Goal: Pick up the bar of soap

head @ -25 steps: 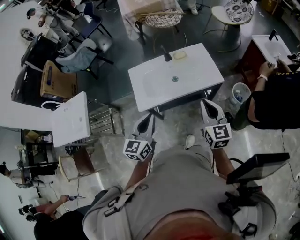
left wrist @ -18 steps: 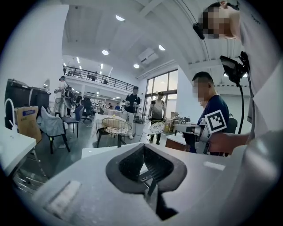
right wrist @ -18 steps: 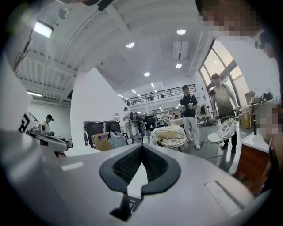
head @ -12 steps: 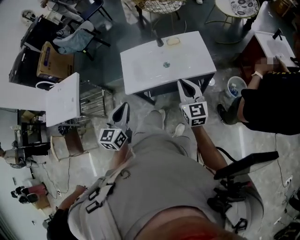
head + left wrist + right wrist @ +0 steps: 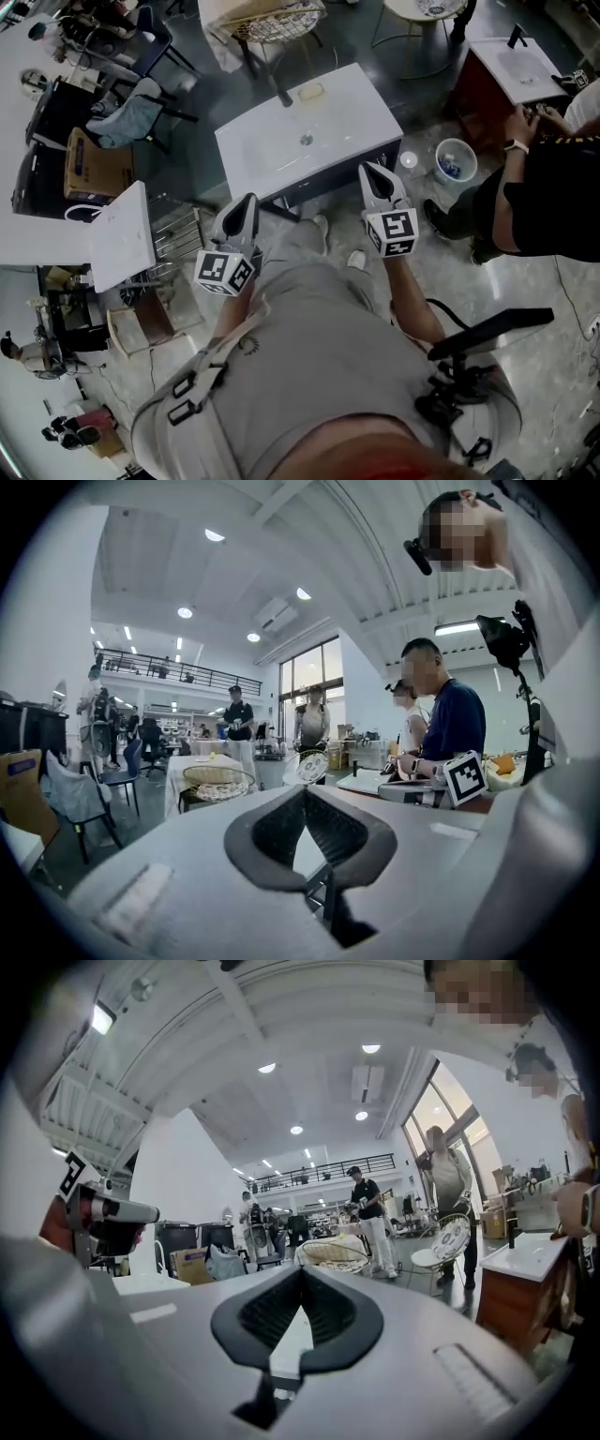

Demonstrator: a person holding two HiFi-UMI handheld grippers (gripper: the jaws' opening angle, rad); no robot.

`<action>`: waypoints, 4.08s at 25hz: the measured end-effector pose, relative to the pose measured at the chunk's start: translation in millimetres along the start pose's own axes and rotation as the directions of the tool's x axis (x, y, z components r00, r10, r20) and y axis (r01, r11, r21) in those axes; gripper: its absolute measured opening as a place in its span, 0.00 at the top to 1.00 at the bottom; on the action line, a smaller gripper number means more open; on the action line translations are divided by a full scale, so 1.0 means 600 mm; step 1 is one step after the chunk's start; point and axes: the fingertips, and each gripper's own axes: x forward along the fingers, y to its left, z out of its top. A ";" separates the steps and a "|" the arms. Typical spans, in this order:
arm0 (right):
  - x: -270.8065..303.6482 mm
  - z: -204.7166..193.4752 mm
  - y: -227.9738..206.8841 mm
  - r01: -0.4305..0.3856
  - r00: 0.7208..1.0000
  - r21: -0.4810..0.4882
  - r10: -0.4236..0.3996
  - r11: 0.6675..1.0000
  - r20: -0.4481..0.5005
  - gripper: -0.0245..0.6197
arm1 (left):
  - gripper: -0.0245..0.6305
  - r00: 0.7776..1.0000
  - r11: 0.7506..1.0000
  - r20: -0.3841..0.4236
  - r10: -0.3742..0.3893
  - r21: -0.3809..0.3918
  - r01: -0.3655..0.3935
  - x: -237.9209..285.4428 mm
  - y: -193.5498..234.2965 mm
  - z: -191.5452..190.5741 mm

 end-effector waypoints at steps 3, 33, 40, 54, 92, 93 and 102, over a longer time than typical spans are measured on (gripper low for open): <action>-0.003 0.001 -0.015 0.025 1.000 -0.003 -0.025 1.000 -0.002 0.95 | 0.96 0.999 0.999 0.023 -0.031 0.011 0.031 0.016 -0.010 0.009; 0.327 0.132 0.022 -0.086 0.992 -0.097 0.076 0.992 -0.105 0.95 | 0.96 0.977 0.980 0.210 0.027 -0.200 0.016 0.272 0.269 0.041; 0.430 0.134 0.064 -0.151 0.983 -0.132 0.135 0.980 -0.122 0.95 | 0.96 0.975 0.971 0.217 0.049 -0.238 0.004 0.291 0.356 0.034; 0.532 0.186 0.142 -0.231 0.972 -0.165 0.219 0.959 -0.089 0.95 | 0.96 0.968 0.983 0.247 0.035 -0.182 0.011 0.303 0.436 0.049; 0.604 0.205 0.101 -0.310 0.948 -0.206 0.285 0.928 -0.145 0.28 | 0.96 0.961 0.951 0.149 0.231 -0.242 -0.191 0.315 0.470 0.032; 0.605 0.205 0.098 -0.311 0.947 -0.214 0.284 0.926 -0.148 0.28 | 0.96 0.961 0.952 0.152 0.229 -0.241 -0.189 0.316 0.467 0.034; 0.666 0.104 0.019 -0.380 0.912 -0.680 0.133 0.627 -0.388 0.30 | 0.96 0.954 0.946 0.149 0.260 -0.237 -0.221 0.307 0.453 0.031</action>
